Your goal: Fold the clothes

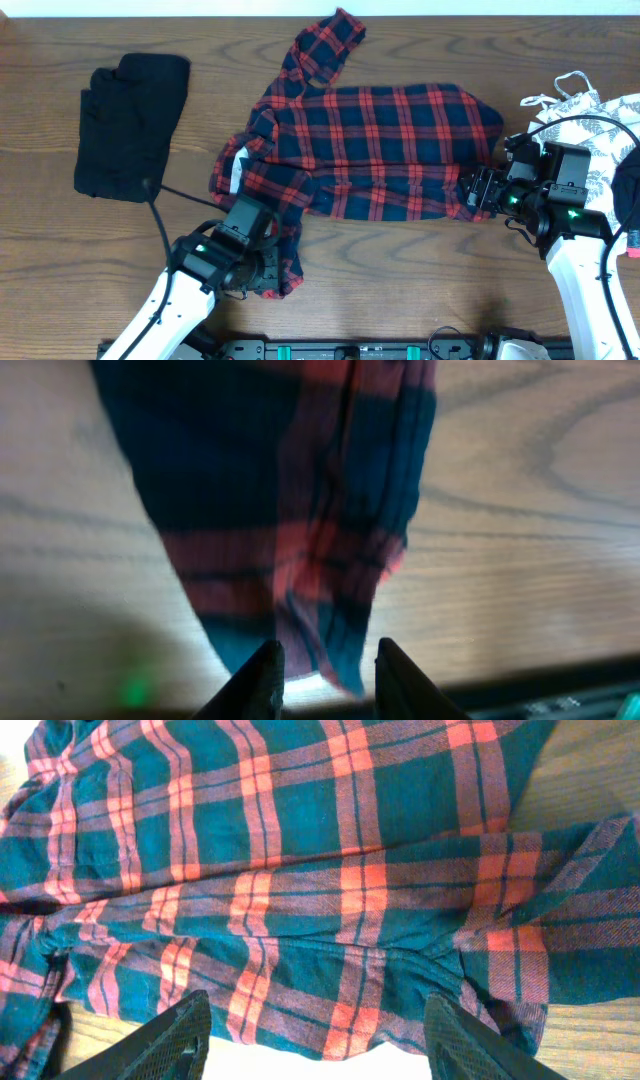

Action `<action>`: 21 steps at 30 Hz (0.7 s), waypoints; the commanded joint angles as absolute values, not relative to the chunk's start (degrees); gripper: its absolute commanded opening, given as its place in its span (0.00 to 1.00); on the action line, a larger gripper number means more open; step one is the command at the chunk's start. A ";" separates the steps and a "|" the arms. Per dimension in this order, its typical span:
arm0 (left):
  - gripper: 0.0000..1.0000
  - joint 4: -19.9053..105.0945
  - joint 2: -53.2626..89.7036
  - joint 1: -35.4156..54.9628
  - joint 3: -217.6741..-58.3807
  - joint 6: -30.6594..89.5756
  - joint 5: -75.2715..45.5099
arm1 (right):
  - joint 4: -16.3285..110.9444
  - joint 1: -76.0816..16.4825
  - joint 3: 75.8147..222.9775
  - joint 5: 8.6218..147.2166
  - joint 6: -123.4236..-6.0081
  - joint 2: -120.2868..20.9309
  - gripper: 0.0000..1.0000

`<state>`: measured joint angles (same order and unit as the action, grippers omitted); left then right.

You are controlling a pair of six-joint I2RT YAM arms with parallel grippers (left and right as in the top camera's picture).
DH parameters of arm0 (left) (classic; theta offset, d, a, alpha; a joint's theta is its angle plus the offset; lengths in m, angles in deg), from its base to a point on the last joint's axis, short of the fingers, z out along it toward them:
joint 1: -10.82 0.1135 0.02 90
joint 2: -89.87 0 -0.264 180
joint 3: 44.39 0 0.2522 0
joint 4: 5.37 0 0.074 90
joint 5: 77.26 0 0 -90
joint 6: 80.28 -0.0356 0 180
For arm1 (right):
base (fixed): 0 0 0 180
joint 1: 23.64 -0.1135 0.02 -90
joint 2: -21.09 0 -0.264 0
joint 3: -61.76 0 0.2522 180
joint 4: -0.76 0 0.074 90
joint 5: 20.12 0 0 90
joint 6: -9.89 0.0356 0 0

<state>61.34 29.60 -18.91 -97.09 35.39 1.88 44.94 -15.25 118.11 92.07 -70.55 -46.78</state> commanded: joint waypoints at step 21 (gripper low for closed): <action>0.34 61.34 23.78 -29.49 -97.77 32.92 10.89 | 44.74 -15.47 118.70 91.68 -71.23 -47.18 0.66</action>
<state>61.05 25.47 -29.21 -97.09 32.42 9.27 44.85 -15.25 118.11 91.90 -70.57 -46.78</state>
